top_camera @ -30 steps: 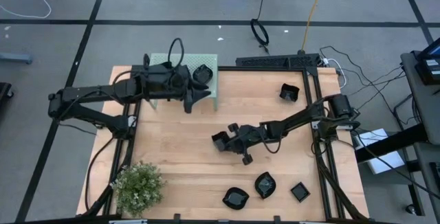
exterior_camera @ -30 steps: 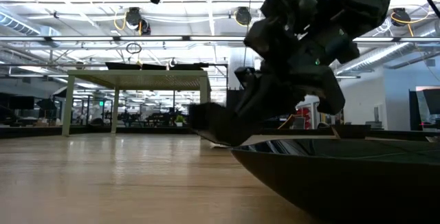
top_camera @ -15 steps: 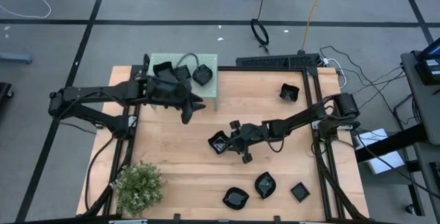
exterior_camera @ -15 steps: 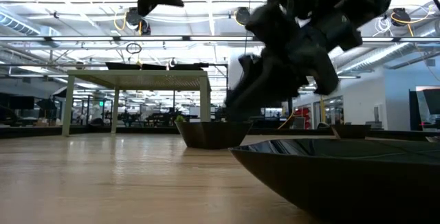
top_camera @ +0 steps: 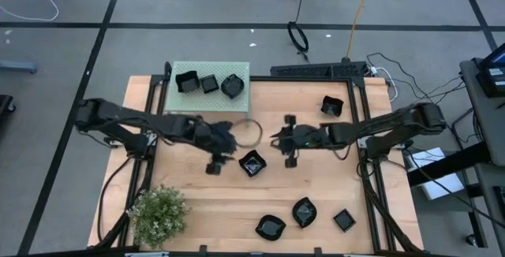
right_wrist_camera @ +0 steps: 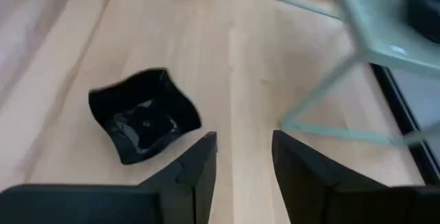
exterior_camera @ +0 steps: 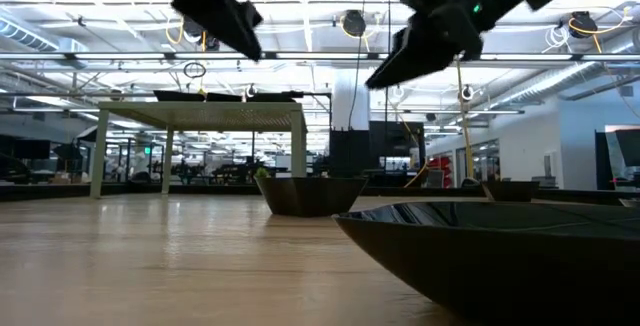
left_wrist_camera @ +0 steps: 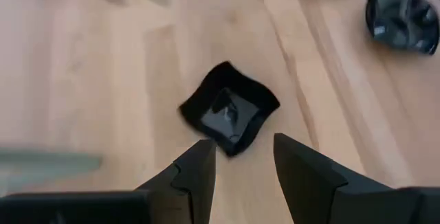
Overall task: Pick & Place Mini shaped plates
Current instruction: Stack the left distorted square plate on top of the distorted square plate on the shelf
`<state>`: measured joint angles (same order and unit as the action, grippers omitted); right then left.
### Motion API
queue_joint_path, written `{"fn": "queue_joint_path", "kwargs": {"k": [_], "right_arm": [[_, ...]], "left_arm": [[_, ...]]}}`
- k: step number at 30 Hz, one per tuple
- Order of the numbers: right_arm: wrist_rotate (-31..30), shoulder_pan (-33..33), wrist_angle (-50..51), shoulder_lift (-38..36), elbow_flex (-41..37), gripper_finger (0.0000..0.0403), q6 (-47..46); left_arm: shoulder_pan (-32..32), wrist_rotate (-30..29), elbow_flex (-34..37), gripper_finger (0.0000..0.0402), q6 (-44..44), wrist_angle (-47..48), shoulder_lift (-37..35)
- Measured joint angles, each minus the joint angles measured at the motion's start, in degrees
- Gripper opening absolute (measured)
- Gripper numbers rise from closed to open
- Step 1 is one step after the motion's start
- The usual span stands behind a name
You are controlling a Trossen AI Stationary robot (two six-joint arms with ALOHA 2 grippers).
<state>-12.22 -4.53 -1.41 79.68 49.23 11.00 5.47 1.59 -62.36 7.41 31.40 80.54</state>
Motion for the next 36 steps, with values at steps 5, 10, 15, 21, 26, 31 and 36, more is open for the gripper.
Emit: {"fn": "queue_joint_path", "kwargs": {"k": [5, 10, 15, 21, 26, 31, 36], "right_arm": [[-0.01, 1.57, 6.96, -8.10, -0.11, 0.0126, -7.77], [-0.23, 1.94, 11.65, -14.32, -0.09, 0.0126, -11.85], [-3.30, 1.85, 15.67, -18.20, -0.04, 0.0125, -13.89], [-5.80, 1.83, 19.82, -20.14, -0.06, 0.0125, -15.10], [-5.76, 1.81, 20.01, -20.42, -1.08, 0.0125, -16.21], [-5.78, 1.81, 19.53, -20.78, -4.44, 0.0125, -17.56], [-5.78, 1.81, 16.94, -20.89, -8.76, 0.0125, -21.75]], "left_arm": [[3.61, -0.14, -0.01, 0.0152, 5.71, -2.73, 6.67], [5.39, -0.19, 0.06, 0.0152, 11.02, -4.58, 12.72], [5.64, -1.77, 0.04, 0.0152, 15.82, -7.11, 17.81], [5.06, -6.35, 0.04, 0.0152, 19.75, -11.95, 22.58], [4.77, -7.50, 0.04, 0.0152, 20.83, -11.93, 25.32], [4.80, -10.97, 0.03, 0.0127, 21.72, -11.90, 26.76], [4.75, -11.71, -0.04, 0.0041, 23.77, -11.53, 27.41]]}}
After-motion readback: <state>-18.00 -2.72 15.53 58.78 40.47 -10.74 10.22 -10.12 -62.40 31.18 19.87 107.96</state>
